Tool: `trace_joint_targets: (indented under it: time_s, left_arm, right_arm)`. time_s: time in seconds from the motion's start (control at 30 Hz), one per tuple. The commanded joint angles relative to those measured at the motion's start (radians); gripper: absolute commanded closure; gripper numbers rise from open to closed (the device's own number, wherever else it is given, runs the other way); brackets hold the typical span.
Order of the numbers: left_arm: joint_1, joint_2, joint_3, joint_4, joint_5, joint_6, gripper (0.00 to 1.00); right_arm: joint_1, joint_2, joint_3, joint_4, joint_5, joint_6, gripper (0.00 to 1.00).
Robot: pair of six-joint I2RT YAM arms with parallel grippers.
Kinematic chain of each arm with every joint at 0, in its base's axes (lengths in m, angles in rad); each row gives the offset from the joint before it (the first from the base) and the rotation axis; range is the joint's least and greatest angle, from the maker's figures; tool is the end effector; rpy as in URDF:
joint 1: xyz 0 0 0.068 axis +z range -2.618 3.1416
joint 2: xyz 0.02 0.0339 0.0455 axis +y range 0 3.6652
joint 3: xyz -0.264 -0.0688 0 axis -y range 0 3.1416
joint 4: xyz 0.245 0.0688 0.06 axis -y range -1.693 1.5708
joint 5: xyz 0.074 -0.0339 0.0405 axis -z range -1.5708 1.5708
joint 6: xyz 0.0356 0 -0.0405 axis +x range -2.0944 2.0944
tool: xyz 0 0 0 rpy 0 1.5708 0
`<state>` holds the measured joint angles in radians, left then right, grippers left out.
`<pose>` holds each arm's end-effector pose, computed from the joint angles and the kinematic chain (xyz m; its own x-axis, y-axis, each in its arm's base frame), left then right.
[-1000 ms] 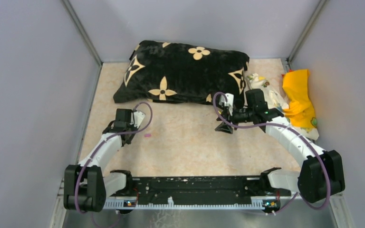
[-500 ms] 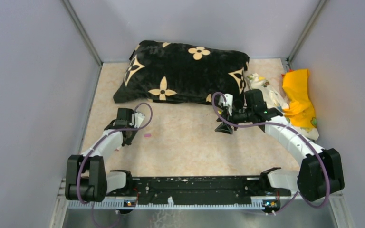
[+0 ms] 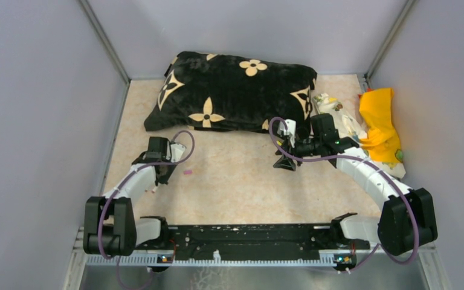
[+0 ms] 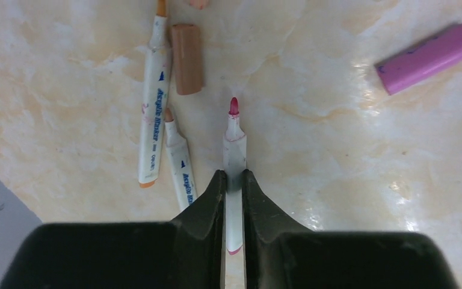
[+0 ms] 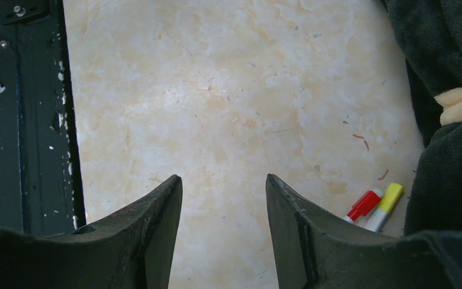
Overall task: Insert the pens into the pen caps
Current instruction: Pick up the pen from the center of the board.
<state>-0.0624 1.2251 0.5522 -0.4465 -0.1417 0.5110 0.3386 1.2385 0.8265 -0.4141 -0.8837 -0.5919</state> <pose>0.2071 -0.0079 0.1578 -0.7832 0.5340 -0.3183 0.4394 0.8377 0.3242 0.2246 0.1083 0.2489 -0.1823 -0.4394 -0.8796 -0.9719 0.2158 0.0936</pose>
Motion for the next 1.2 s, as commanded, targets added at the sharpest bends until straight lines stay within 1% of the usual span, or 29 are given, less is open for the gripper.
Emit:
trace_joint_targets:
  time_s: [0.0, 0.1, 0.2, 0.27, 0.37, 0.43, 0.5, 0.67, 0.77, 0.87, 1.03, 1.17]
  left_arm:
    - [0.007, -0.014, 0.025, -0.059, 0.13, 0.076, 0.89]
    - [0.001, -0.049, 0.011, -0.069, 0.222, 0.13, 0.92]
    - [-0.014, -0.087, -0.007, -0.051, 0.277, 0.141, 0.92]
    - [-0.022, -0.095, -0.006, -0.041, 0.301, 0.131, 0.92]
    - [-0.029, -0.067, 0.023, -0.018, 0.328, 0.069, 0.9]
    - [-0.034, -0.003, 0.055, -0.012, 0.364, 0.03, 0.89]
    - [-0.048, 0.074, 0.1, -0.042, 0.41, 0.037, 0.9]
    - [-0.107, 0.278, 0.207, -0.085, 0.343, -0.021, 0.89]
    - [-0.138, 0.381, 0.287, -0.12, 0.358, -0.051, 0.88]
    - [-0.192, 0.447, 0.344, -0.138, 0.365, -0.094, 0.85]
    - [-0.271, 0.528, 0.428, -0.14, 0.346, -0.215, 0.82]
    - [-0.293, 0.63, 0.5, -0.171, 0.298, -0.371, 0.78]
  right_arm:
    - [0.008, 0.003, 0.049, 0.002, -0.008, -0.014, 0.47]
    - [0.008, 0.002, 0.048, 0.004, -0.005, -0.014, 0.47]
    - [0.009, 0.004, 0.046, 0.008, -0.004, -0.013, 0.47]
    - [0.008, 0.007, 0.045, 0.01, -0.004, -0.013, 0.47]
    - [0.008, 0.008, 0.043, 0.012, -0.003, -0.013, 0.47]
    - [0.008, 0.01, 0.04, 0.015, 0.003, -0.013, 0.47]
    - [0.008, 0.013, 0.038, 0.018, 0.01, -0.014, 0.47]
    - [0.007, 0.023, 0.033, 0.022, 0.029, -0.013, 0.47]
    - [0.0, 0.03, 0.031, 0.027, 0.035, -0.013, 0.47]
    - [-0.008, 0.036, 0.029, 0.028, 0.041, -0.013, 0.47]
    - [-0.022, 0.051, 0.025, 0.031, 0.045, -0.016, 0.47]
    - [-0.023, 0.063, 0.024, 0.031, 0.045, -0.018, 0.47]
